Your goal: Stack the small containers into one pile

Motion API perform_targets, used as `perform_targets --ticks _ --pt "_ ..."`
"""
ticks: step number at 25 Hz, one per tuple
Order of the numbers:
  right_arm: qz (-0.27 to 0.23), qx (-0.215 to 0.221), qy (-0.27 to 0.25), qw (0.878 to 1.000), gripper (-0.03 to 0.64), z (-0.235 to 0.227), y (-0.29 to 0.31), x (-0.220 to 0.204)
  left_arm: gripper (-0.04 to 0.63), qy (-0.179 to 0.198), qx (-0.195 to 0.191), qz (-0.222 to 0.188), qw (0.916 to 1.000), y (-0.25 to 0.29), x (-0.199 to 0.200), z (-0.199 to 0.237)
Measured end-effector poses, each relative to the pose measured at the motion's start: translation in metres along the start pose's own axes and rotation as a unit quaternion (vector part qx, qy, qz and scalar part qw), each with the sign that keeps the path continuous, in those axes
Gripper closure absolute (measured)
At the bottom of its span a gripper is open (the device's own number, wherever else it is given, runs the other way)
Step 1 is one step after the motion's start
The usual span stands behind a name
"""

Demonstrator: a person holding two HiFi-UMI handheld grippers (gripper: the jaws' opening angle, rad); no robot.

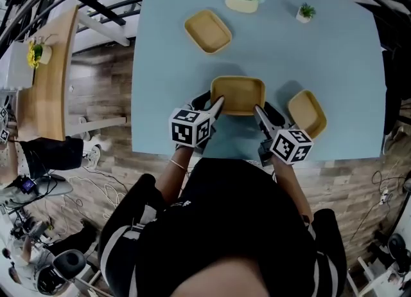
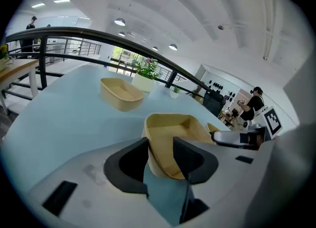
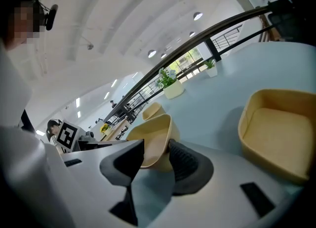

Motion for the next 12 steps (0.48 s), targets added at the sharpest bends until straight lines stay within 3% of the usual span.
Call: perform_targets --ticks 12 --pt "-0.076 -0.032 0.035 0.996 0.456 -0.017 -0.057 0.015 0.443 0.065 -0.051 0.016 0.9965 0.028 0.025 -0.051"
Point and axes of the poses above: the fingertips, and each gripper's own axes: y forward along the fingers, z to its left, x out of its top, the point moved 2 cm from there along -y, backward along the fingers, and after that the axes turned 4 degrees about y, right-handed, at the moved point
